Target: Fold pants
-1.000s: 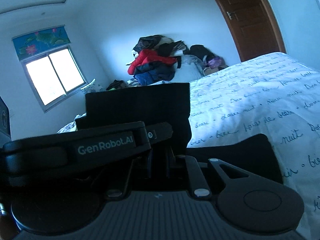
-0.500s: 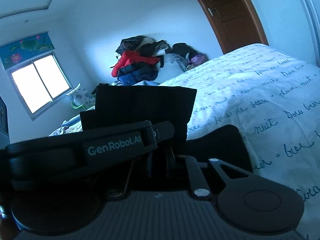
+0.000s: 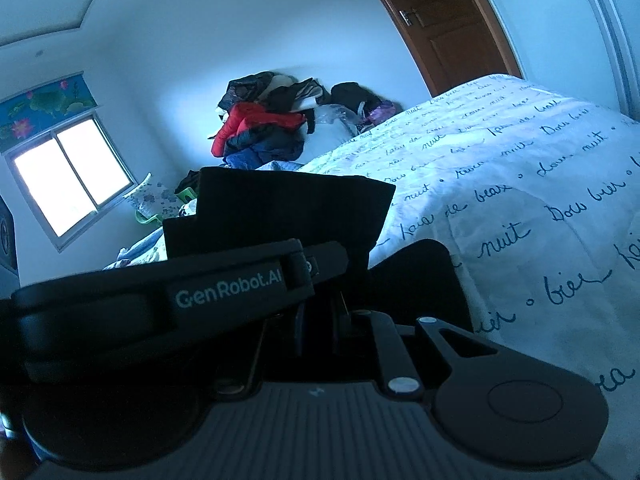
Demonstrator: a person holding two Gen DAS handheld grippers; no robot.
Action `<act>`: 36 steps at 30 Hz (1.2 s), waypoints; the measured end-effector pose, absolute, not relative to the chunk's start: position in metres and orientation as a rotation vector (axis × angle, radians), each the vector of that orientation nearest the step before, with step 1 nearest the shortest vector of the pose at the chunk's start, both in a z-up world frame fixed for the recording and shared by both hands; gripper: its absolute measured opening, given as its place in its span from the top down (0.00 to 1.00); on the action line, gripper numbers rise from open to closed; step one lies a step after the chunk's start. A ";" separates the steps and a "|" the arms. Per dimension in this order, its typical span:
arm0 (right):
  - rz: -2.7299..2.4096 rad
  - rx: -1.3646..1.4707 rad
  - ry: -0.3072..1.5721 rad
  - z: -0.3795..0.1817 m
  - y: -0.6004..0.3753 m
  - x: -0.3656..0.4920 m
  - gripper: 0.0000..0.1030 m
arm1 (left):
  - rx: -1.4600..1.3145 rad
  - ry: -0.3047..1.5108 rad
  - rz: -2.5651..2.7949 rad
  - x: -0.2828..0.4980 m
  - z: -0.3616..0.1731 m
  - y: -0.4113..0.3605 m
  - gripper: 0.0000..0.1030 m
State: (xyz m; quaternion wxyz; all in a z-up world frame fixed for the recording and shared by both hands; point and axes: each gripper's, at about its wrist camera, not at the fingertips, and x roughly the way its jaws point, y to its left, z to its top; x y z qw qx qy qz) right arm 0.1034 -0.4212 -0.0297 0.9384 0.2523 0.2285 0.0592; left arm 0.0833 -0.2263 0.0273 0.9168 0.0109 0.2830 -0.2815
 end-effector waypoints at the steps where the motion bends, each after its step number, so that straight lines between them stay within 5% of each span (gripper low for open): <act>1: 0.119 0.517 0.468 -0.030 -0.422 0.103 0.88 | 0.023 0.584 -0.580 0.084 0.026 -0.228 0.70; 18: 0.033 0.484 0.558 -0.039 -0.442 0.096 0.86 | 0.048 0.673 -0.607 0.092 0.005 -0.252 0.66; 24: -0.095 0.414 0.543 -0.033 -0.472 0.061 0.84 | 0.029 0.710 -0.658 0.092 0.003 -0.253 0.41; 28: -0.312 0.288 0.480 -0.013 -0.495 0.022 0.84 | 0.017 0.734 -0.690 0.088 0.005 -0.250 0.35; 33: -0.731 -0.170 0.388 0.023 -0.486 -0.007 0.84 | -0.031 0.721 -0.777 0.078 0.022 -0.225 0.21; 36: -0.657 -0.119 0.321 0.040 -0.480 -0.016 0.64 | -0.024 0.679 -0.763 0.074 0.031 -0.201 0.18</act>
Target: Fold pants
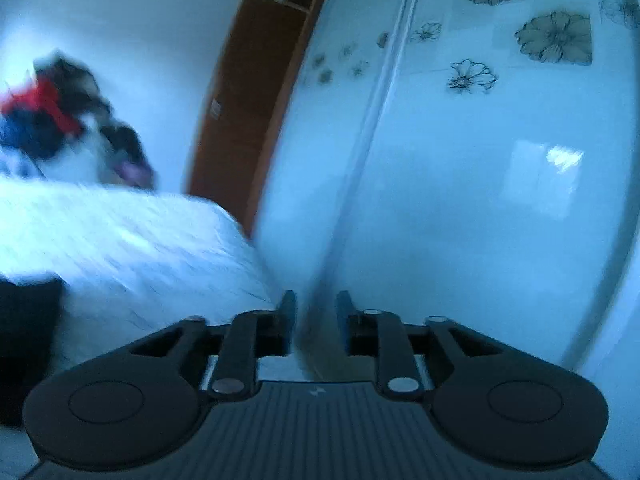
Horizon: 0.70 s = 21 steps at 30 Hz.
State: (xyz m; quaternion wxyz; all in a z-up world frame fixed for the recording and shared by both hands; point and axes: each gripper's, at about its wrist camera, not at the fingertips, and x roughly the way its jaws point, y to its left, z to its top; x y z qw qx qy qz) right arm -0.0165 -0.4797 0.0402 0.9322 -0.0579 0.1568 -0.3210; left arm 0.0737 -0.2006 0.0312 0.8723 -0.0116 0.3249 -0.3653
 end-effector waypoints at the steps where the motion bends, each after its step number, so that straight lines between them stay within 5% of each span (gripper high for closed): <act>1: -0.564 -0.028 0.316 0.043 -0.481 -0.016 0.44 | -0.011 0.664 -0.730 0.074 0.033 -0.193 0.18; 2: -0.435 0.084 0.315 0.042 -0.482 -0.014 0.30 | 0.003 0.649 -0.677 0.076 0.034 -0.185 0.18; 8: 0.087 0.582 0.380 -0.001 -0.477 0.023 0.30 | 0.078 0.678 -0.400 0.102 0.018 -0.139 0.23; 21: 0.146 0.625 0.568 -0.045 -0.465 0.047 0.30 | 0.122 0.675 -0.393 0.092 -0.004 -0.127 0.23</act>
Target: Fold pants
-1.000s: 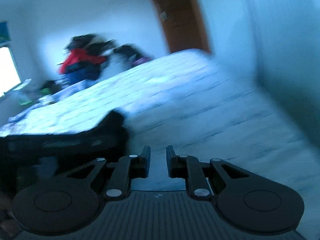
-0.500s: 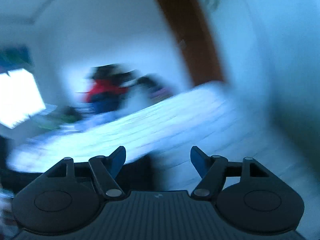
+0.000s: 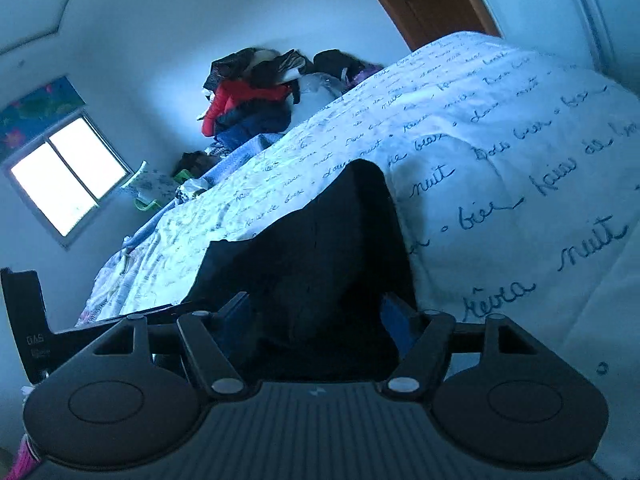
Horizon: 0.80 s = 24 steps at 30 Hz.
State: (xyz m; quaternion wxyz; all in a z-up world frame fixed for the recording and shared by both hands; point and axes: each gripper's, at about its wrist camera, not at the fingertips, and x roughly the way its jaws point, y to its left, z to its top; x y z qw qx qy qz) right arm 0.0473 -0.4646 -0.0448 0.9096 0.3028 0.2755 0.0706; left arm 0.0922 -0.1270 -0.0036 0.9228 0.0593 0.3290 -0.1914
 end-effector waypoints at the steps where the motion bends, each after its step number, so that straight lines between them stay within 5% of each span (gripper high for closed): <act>1: 0.160 0.657 0.559 -0.046 -0.465 0.048 0.32 | 0.118 0.677 -0.391 0.092 -0.004 -0.127 0.23; 3: 0.218 0.738 0.544 -0.052 -0.469 0.053 0.45 | 0.112 0.676 -0.382 0.092 -0.004 -0.128 0.23; 5: 0.220 0.785 0.559 -0.060 -0.470 0.062 0.86 | 0.111 0.670 -0.378 0.092 -0.003 -0.129 0.23; 6: 0.199 0.776 0.563 -0.063 -0.468 0.065 0.91 | 0.112 0.668 -0.378 0.092 -0.002 -0.129 0.23; 18: 0.133 0.662 0.619 -0.055 -0.471 0.048 0.90 | 0.144 0.676 -0.399 0.092 -0.002 -0.128 0.20; 24: 0.038 0.413 0.524 -0.004 -0.465 0.064 0.84 | 0.130 0.652 -0.402 0.101 0.011 -0.130 0.19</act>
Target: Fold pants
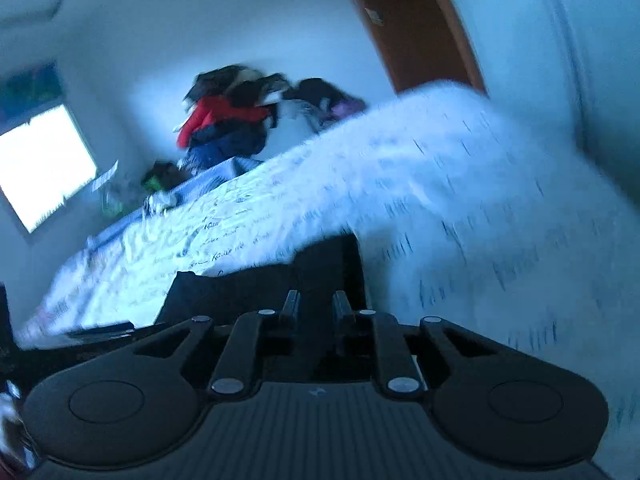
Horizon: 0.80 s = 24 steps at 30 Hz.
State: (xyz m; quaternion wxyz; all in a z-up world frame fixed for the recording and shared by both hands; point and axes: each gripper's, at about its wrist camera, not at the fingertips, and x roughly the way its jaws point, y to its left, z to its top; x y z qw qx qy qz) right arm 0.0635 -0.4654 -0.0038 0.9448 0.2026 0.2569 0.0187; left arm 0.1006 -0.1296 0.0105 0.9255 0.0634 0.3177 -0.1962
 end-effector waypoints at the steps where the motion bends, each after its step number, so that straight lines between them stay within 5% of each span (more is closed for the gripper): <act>1: 0.072 0.365 0.527 0.001 -0.460 0.075 0.84 | 0.135 0.655 -0.399 0.102 0.010 -0.132 0.19; 9: 0.123 0.239 0.689 -0.025 -0.444 0.164 0.85 | 0.216 0.683 -0.388 0.097 -0.011 -0.143 0.20; 24: 0.175 0.166 0.684 -0.019 -0.414 0.103 0.78 | 0.209 0.678 -0.367 0.078 -0.010 -0.151 0.16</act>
